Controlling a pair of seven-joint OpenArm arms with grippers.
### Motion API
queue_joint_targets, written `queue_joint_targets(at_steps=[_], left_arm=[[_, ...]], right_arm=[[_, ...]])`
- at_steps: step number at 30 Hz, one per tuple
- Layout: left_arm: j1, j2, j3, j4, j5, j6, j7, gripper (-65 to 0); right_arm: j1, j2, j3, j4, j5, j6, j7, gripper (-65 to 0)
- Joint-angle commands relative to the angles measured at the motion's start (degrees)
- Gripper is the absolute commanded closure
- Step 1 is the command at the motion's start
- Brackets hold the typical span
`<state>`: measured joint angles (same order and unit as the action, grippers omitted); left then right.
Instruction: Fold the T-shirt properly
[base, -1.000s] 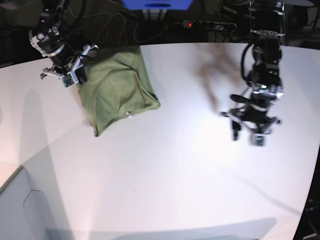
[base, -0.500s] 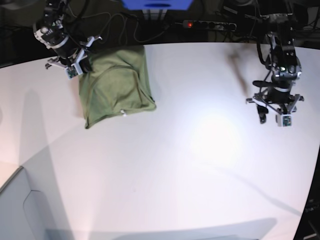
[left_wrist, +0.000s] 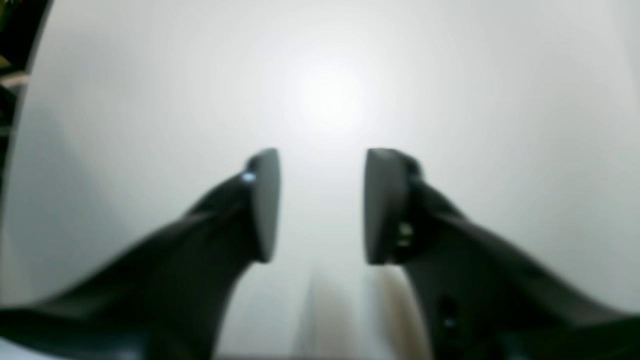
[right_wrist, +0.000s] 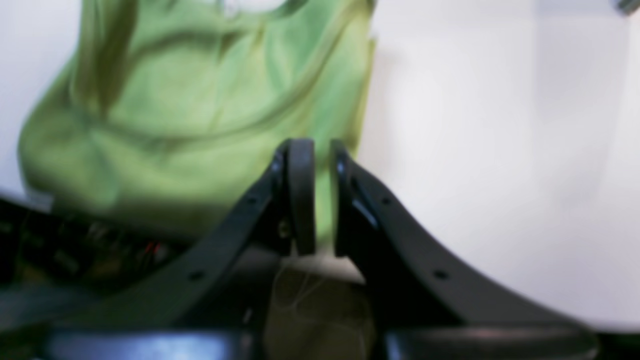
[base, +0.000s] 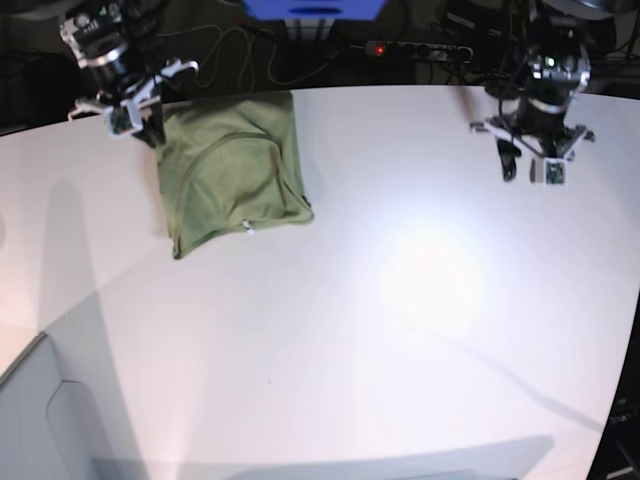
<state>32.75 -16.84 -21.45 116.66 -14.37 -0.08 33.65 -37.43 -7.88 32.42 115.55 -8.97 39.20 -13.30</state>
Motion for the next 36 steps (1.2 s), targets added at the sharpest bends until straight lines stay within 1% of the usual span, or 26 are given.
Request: queue_joint_targets(at_steps=[1,4,5,8,10,12,16,20,21,24,26,28,30,33,36], left_arm=[[2.10,0.53,-2.15,1.01,0.52,0.65,-1.08,-17.0],[7.47,4.31,-6.72,1.10,0.52,0.47,-1.08,-2.7],[8.96,5.19,-7.87,1.10,0.52,0.47,-1.08,0.0],[14.59,6.69,-8.66,1.10,0.61,0.47,-1.08,0.0],[17.93,7.57,-8.48,0.48,0.61,0.47,-1.34,0.0],[19.51,9.06,-7.43,-0.57,1.14,0.47,-1.60,0.0],[20.83,10.20,-4.17,-6.29,1.14,0.47,-1.69,0.0],[19.42,10.56,-0.75,-15.78,1.14,0.47,-2.04,0.0],[18.90,10.56,-0.04,-18.07,1.14,0.47,-3.10,0.0],[18.10,11.08,2.51,-26.42,1.14,0.47,-9.87,0.0],[16.87,10.82,5.32,-33.72,1.23,0.56,-15.93,0.0],[14.15,10.38,8.05,-42.07,2.55,0.74,-20.59,0.0],[10.28,9.50,9.89,-51.21,5.62,0.74,-24.99,0.0],[3.69,9.15,11.04,-65.80,8.96,0.56,-31.67,0.0],[-3.52,8.88,11.04,-81.72,10.72,0.56,-38.97,0.0]], right_arm=[[-2.00,0.19,0.76,1.07,0.93,0.80,1.12,-2.8],[-7.54,0.19,1.73,1.07,1.10,0.80,1.12,-2.8],[-9.21,0.19,2.17,1.07,1.10,0.80,1.12,-2.8],[-13.87,0.19,2.26,0.28,1.10,0.80,1.04,-2.8],[-15.80,0.19,1.47,-2.89,1.19,0.80,1.04,-2.8],[-15.89,0.45,0.23,-8.34,1.10,0.80,1.04,-2.8],[-13.08,1.86,-0.03,-21.70,1.19,0.80,1.30,-2.8],[-8.77,3.88,-0.03,-34.27,1.19,0.80,1.56,-2.8],[-7.62,4.58,-0.03,-37.09,1.19,0.80,1.56,-2.8],[-3.93,6.25,-1.26,-45.26,1.02,0.80,1.65,-2.8],[-1.38,7.75,-3.37,-50.62,0.93,0.80,1.74,-2.8],[1.08,8.80,-5.83,-54.93,0.93,0.80,1.83,-2.8],[3.01,9.42,-7.68,-58.54,0.93,0.80,3.94,-2.7],[6.00,9.51,-10.14,-64.07,0.84,0.80,8.25,-2.7],[9.08,10.21,-10.67,-69.96,0.75,0.80,11.85,0.0]])
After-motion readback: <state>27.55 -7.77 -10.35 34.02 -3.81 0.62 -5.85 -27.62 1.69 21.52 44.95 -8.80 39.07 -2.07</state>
